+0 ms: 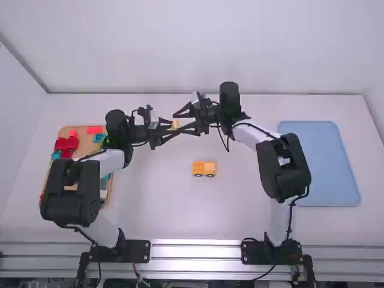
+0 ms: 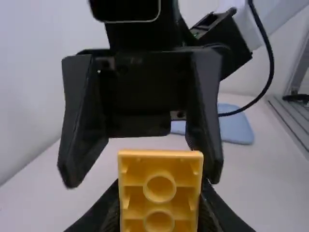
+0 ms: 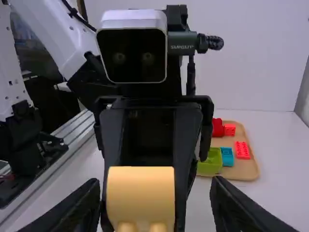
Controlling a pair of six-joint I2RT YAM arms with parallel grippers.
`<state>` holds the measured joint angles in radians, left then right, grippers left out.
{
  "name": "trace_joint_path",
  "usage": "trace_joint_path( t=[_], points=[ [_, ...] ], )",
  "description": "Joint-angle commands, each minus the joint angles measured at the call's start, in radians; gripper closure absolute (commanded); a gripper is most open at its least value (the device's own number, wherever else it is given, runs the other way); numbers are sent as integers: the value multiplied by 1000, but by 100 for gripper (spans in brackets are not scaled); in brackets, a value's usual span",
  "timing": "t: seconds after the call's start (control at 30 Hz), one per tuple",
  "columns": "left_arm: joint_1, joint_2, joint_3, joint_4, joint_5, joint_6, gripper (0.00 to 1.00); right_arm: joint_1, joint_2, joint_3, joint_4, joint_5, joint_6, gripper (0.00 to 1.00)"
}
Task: Assemble lego blocks to make yellow taxi
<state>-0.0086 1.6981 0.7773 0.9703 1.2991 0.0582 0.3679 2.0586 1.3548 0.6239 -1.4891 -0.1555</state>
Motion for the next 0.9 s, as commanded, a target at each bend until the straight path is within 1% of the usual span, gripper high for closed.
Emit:
trace_joint_path(
  t=[0.0,0.07,0.1,0.27,0.3,0.33,0.47,0.6,0.67,0.77,0.87],
  points=[
    [-5,2,27,7,17,-25,94,8,16,27,5,-71,-5,50],
    [-5,2,27,7,18,-26,93,3,16,27,4,-71,-5,57],
    [-5,2,27,7,17,-25,93,3,16,27,4,-71,-5,58],
    [-11,2,27,4,-10,-26,93,12,16,32,1,-71,-5,59],
    [-13,2,27,-5,-27,-25,92,13,16,34,0,-71,-5,59],
    [-13,2,27,-13,-45,-25,92,13,16,34,5,-71,1,56],
    [-13,2,27,-23,-55,-25,92,24,16,34,17,-71,2,55],
    [-10,2,27,-27,-56,-25,92,25,16,34,24,-71,2,56],
    [-14,2,27,-26,-56,-25,92,25,16,34,24,-71,2,64],
    [-15,2,27,-21,-55,-25,92,26,16,34,24,-71,2,72],
    [-14,2,27,-19,-55,-25,91,24,16,34,24,-71,2,78]
  ],
)
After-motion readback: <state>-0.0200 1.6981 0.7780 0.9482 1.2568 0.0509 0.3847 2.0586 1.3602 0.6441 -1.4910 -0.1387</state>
